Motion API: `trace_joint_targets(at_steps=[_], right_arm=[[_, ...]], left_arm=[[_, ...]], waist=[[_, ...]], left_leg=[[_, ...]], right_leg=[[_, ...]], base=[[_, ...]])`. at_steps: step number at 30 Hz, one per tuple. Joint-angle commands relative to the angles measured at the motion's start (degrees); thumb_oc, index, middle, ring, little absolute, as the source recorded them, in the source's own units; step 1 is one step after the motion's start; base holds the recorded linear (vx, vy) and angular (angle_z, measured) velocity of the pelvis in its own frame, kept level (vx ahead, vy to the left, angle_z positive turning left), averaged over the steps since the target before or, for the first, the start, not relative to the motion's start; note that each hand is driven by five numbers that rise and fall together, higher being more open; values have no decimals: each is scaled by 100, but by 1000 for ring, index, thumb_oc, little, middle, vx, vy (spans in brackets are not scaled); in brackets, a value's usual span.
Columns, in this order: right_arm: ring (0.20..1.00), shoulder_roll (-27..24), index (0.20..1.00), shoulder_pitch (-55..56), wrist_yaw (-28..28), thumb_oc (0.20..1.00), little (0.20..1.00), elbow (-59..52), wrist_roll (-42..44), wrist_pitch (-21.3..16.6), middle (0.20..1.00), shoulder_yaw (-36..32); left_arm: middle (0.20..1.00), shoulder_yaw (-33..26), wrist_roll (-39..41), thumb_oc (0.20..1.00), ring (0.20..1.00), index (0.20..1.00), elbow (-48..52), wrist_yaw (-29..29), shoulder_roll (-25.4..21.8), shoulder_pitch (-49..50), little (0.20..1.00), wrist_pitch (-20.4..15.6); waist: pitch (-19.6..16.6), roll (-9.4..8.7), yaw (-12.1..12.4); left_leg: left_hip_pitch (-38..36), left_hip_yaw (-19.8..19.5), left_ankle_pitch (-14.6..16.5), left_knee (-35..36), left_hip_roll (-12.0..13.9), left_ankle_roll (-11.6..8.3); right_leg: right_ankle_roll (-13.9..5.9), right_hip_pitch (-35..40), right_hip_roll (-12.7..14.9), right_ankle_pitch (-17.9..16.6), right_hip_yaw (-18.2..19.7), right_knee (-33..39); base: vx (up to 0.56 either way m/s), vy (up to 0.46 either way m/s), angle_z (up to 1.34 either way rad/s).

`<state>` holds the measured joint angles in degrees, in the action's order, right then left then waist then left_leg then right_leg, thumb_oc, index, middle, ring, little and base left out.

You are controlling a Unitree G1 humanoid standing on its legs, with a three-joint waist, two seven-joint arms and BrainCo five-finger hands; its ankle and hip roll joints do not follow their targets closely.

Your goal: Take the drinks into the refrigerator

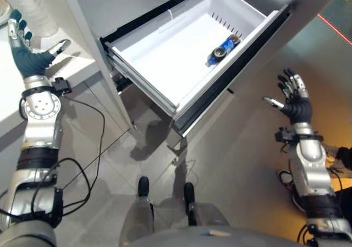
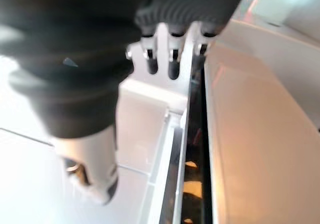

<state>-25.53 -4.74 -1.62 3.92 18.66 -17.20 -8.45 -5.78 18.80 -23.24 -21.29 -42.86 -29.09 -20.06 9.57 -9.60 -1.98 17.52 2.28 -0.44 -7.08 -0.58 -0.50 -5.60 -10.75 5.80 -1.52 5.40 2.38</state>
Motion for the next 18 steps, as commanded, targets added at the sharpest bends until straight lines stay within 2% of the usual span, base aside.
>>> trace_joint_targets(at_steps=[1,7,10,18], right_arm=[[1000,-391,1000,-200,31,1000,1000,-66,-32,-246,1000,-331],[1000,-340,1000,-192,30,1000,1000,-58,-128,-242,1000,-327],[1000,-269,1000,-119,33,1000,1000,-114,-233,-214,1000,-421],[1000,-116,1000,-3,71,1000,1000,-126,-281,-205,1000,-604]], left_arm=[[1000,137,-127,1000,1000,1000,-357,513,13,-670,1000,-171],[1000,124,-195,1000,1000,1000,-99,479,64,-665,1000,-208],[1000,-21,-255,1000,1000,1000,429,571,371,-272,1000,-255],[1000,-388,-298,1000,1000,1000,1066,898,885,837,1000,-283]], waist=[[-80,441,-243],[-131,488,-208],[-148,478,-151],[-210,491,19]], left_leg=[[-101,-293,852,-625,-281,349],[-165,-329,814,-541,-293,360],[-224,-411,764,-444,-348,368],[-348,-533,766,-414,-419,386]], right_leg=[[-289,1122,184,527,-211,-248],[-295,1154,190,560,-326,-281],[-274,1173,187,587,-417,-360],[-225,1288,176,677,-607,-447]], base=[[14,27,-5],[-5,-1,5],[-2,-12,0],[5,-9,-4]])
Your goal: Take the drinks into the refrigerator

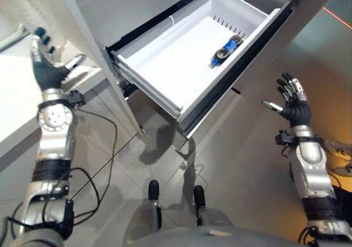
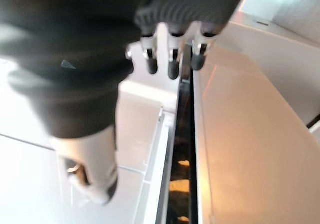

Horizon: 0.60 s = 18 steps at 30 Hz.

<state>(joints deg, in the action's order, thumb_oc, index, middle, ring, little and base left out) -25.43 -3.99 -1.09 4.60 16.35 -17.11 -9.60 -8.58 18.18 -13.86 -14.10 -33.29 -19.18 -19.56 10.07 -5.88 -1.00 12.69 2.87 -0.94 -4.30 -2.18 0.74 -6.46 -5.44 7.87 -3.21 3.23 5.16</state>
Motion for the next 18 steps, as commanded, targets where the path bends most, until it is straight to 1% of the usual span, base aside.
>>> trace_joint_targets(at_steps=[1,3,4,6,7,8,11,16,18], right_arm=[[1000,-109,1000,-60,21,1000,1000,-217,-65,-217,1000,-501],[1000,-86,1000,-20,27,1000,1000,-247,-98,-223,1000,-535],[1000,-33,1000,31,42,1000,1000,-319,-117,-243,1000,-589],[1000,-11,1000,99,53,1000,1000,-329,-118,-250,1000,-620],[1000,38,1000,180,67,1000,1000,-348,-129,-277,1000,-681],[1000,37,1000,196,69,1000,1000,-357,-131,-275,1000,-676],[1000,158,1000,343,93,1000,1000,-468,-162,-309,1000,-755],[1000,287,1000,535,148,1000,1000,-551,-190,-335,1000,-882],[1000,299,1000,556,153,1000,1000,-558,-197,-337,1000,-908]], left_arm=[[1000,-170,-245,1000,1000,1000,219,205,4,5,1000,-342],[1000,-281,-314,1000,1000,1000,371,208,122,275,1000,-369],[1000,-396,-310,1000,1000,1000,574,229,296,549,1000,-416],[1000,-491,-314,1000,1000,1000,759,251,407,750,1000,-433],[1000,-579,-331,1000,1000,1000,1023,335,532,1031,1000,-468],[1000,-590,-334,1000,1000,1000,1059,341,546,1066,1000,-453],[1000,-707,-361,1000,1000,1000,1444,471,768,1568,1000,-502],[1000,-815,-413,1000,1000,1000,1710,649,946,2061,1000,-528],[1000,-846,-452,1000,1000,1000,1741,655,946,2110,1000,-538]], waist=[[-272,117,-52],[-294,113,-4],[-311,102,49],[-328,103,75],[-340,97,135],[-348,100,128],[-386,90,212],[-467,77,317],[-469,68,333]], left_leg=[[120,-612,813,-681,-263,261],[94,-655,808,-671,-276,260],[64,-682,811,-654,-287,267],[39,-707,809,-639,-300,272],[1,-753,810,-617,-325,278],[-8,-756,809,-611,-327,278],[-59,-818,806,-601,-360,284],[-129,-904,714,-436,-371,265],[-136,-924,705,-420,-378,264]], right_leg=[[-141,771,-30,844,-406,-733],[-126,798,-42,874,-451,-768],[-111,823,-44,889,-487,-789],[-106,850,-42,891,-525,-803],[-100,874,-49,891,-545,-813],[-100,882,-48,893,-548,-811],[-82,961,-36,923,-628,-806],[-66,1018,-48,946,-762,-785],[-64,1035,-46,959,-786,-790]], base=[[7,-23,-3],[7,-34,7],[8,-30,15],[7,-35,14],[8,-33,9],[15,-30,12],[9,-25,15],[-8,-27,17],[-18,-37,6]])
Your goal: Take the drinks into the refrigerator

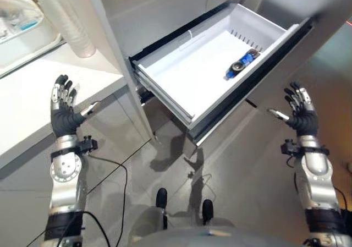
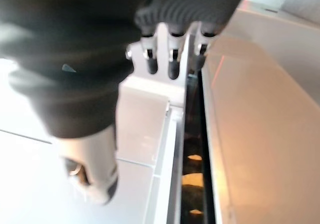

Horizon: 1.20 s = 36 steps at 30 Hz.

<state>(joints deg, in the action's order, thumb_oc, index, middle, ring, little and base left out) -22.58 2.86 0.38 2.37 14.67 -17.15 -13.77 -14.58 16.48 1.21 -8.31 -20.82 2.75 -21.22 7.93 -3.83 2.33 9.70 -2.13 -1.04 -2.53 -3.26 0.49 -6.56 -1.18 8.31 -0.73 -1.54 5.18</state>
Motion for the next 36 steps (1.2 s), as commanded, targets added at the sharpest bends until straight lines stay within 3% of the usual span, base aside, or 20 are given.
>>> trace_joint_targets(at_steps=[1,18,22,23,24,26,29,30,32,36], right_arm=[[1000,57,1000,-54,12,1000,1000,-337,-40,-346,1000,-555],[1000,24,1000,-102,112,1000,1000,-375,76,-274,1000,-539],[1000,-13,1000,-119,140,1000,1000,-276,119,-288,1000,-420],[1000,-21,1000,-162,137,1000,1000,-262,102,-284,1000,-383],[1000,-24,1000,-303,81,1000,1000,-229,64,-301,1000,-236],[1000,3,1000,-360,37,1000,1000,-194,55,-316,1000,-165],[1000,31,1000,-400,50,1000,1000,-205,51,-325,1000,-54],[1000,-13,1000,-468,12,1000,1000,-232,49,-342,1000,4],[1000,-81,1000,-590,-57,1000,1000,-201,5,-348,1000,69],[1000,-198,1000,-674,-68,1000,1000,-258,-57,-335,1000,192]], left_arm=[[1000,-324,-332,1000,1000,1000,271,77,-269,58,1000,-372],[1000,-526,-411,1000,1000,1000,-242,-199,-419,-221,1000,-250],[1000,-287,-523,1000,1000,1000,-82,-84,-471,-251,1000,-213],[1000,-251,-520,1000,1000,1000,-81,-92,-450,-262,1000,-220],[1000,-109,-453,1000,1000,1000,-89,-122,-448,-360,1000,-241],[1000,-69,-464,1000,1000,1000,-71,-109,-451,-381,1000,-231],[1000,-3,-544,1000,1000,1000,41,-82,-476,-434,1000,-234],[1000,22,-432,1000,1000,1000,82,-97,-484,-503,1000,-273],[1000,41,-371,1000,1000,1000,66,-117,-501,-574,1000,-296],[1000,146,-308,1000,1000,1000,-67,-158,-505,-712,1000,-326]], waist=[[-286,-153,49],[-419,-215,53],[-385,-169,-5],[-354,-116,-28],[-132,56,-130],[-40,143,-170],[48,310,-274],[215,264,-305],[331,285,-327],[274,126,-287]], left_leg=[[151,-474,681,-546,-283,271],[137,-536,737,-614,-391,267],[35,-558,791,-693,-530,372],[-80,-596,820,-635,-541,412],[-246,-736,685,-526,-524,503],[-392,-765,710,-439,-477,525],[-761,-848,701,-221,-305,483],[-841,-878,722,-239,-326,401],[-927,-900,777,-246,-295,363],[-972,-955,874,-248,-267,255]], right_leg=[[-50,623,-100,719,-377,-791],[-111,776,-33,532,-477,-725],[-243,496,76,-163,-251,-1429],[-254,290,68,-381,-152,-1868],[-216,-185,-83,-781,30,-2690],[-173,-384,-152,-482,48,-3023],[28,-700,-241,429,-89,-2470],[0,-996,-114,336,-10,-1657],[-62,-972,-54,97,-77,-1150],[-97,-662,-33,47,-79,-953]], base=[[-21,-41,5],[-3,5,6],[-27,141,1],[-27,263,-9],[-10,199,-18],[29,144,-6],[149,18,-10],[134,-108,-34],[74,-101,6],[107,-199,49]])
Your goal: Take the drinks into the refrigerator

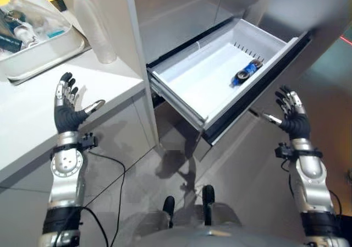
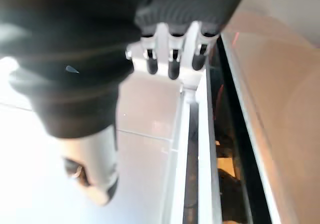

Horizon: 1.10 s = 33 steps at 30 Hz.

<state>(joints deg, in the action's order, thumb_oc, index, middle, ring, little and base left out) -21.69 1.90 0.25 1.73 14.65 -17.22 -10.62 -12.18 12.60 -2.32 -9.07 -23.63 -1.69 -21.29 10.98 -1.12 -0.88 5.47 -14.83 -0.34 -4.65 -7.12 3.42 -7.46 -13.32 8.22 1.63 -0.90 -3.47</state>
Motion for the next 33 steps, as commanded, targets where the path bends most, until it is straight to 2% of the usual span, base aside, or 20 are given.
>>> trace_joint_targets(at_steps=[1,3,5,6,7,10,11,13,20,23,25,33], right_arm=[[1000,-316,1000,-574,-126,1000,1000,-189,30,-354,1000,-146],[1000,-336,1000,-548,-113,1000,1000,-198,111,-352,1000,-151],[1000,-339,1000,-368,-110,1000,1000,-272,127,-364,1000,-306],[1000,-311,1000,-314,-224,1000,1000,-258,135,-419,1000,-389],[1000,-311,1000,-320,-227,1000,1000,-258,134,-419,1000,-393],[1000,-270,1000,-245,-232,1000,1000,-426,168,-429,1000,-471],[1000,-271,1000,-226,-220,1000,1000,-431,134,-418,1000,-489],[1000,-256,1000,-202,-215,1000,1000,-353,77,-405,1000,-466],[1000,-145,1000,-283,-147,1000,1000,-287,66,-323,1000,-403],[1000,-159,1000,-317,-100,1000,1000,-318,84,-298,1000,-332],[1000,-192,1000,-377,-60,1000,1000,-315,174,-266,1000,-218],[1000,-307,1000,-388,47,1000,1000,-395,267,-210,1000,-54]], left_arm=[[1000,-15,270,1000,1000,1000,59,-92,-250,-418,1000,-317],[1000,17,363,1000,1000,1000,-27,-85,-266,-494,1000,-291],[1000,133,398,1000,1000,1000,-125,-13,-262,-621,1000,-276],[1000,218,456,1000,1000,1000,-241,-88,-192,-779,1000,-295],[1000,220,457,1000,1000,1000,-248,-88,-193,-791,1000,-298],[1000,238,495,1000,1000,1000,-327,-98,-181,-913,1000,-280],[1000,214,458,1000,1000,1000,-293,-84,-202,-848,1000,-281],[1000,156,411,1000,1000,1000,-266,-92,-143,-682,1000,-250],[1000,191,206,1000,1000,1000,-522,-157,-283,-778,1000,-131],[1000,256,146,1000,1000,1000,-791,-235,-518,-1074,1000,-99],[1000,325,544,1000,1000,1000,-1203,-206,-766,-1496,1000,-71],[1000,441,586,1000,1000,1000,-1958,-459,-1552,-2393,1000,33]], waist=[[-88,-143,3],[-101,-140,-11],[-90,-138,-180],[-60,-98,-374],[-64,-104,-378],[-16,-63,-549],[-53,-25,-525],[-120,16,-469],[-220,7,-463],[-248,15,-505],[-258,30,-583],[-281,32,-749]], left_leg=[[-552,248,816,-66,242,-145],[-550,208,841,-114,301,-197],[-494,225,840,-186,436,-323],[-340,884,715,-174,693,-436],[-313,881,678,-169,681,-434],[-19,1849,496,-192,902,-455],[-87,1865,509,-75,888,-464],[-161,1655,578,-4,790,-404],[-405,1765,587,240,726,-250],[-514,1834,558,380,745,-246],[-592,1928,553,452,751,-232],[-751,2115,547,587,815,-256]], right_leg=[[52,566,-141,-25,-203,-283],[112,611,-136,54,-364,-378],[185,780,-155,176,-631,-402],[187,892,-88,264,-937,-438],[187,872,-76,231,-941,-424],[186,913,-47,223,-1105,-362],[202,930,-111,220,-1083,-290],[215,989,-154,266,-999,-232],[193,1047,-166,345,-778,-312],[162,1057,-177,317,-712,-244],[135,1037,-205,278,-624,-218],[82,1018,-290,204,-426,-90]], base=[[131,-228,71],[131,-212,84],[103,-231,110],[33,-126,102],[-41,-69,140],[-57,-36,86],[56,-22,21],[86,4,-6],[80,55,-16],[41,44,-17],[40,51,-15],[31,19,-22]])
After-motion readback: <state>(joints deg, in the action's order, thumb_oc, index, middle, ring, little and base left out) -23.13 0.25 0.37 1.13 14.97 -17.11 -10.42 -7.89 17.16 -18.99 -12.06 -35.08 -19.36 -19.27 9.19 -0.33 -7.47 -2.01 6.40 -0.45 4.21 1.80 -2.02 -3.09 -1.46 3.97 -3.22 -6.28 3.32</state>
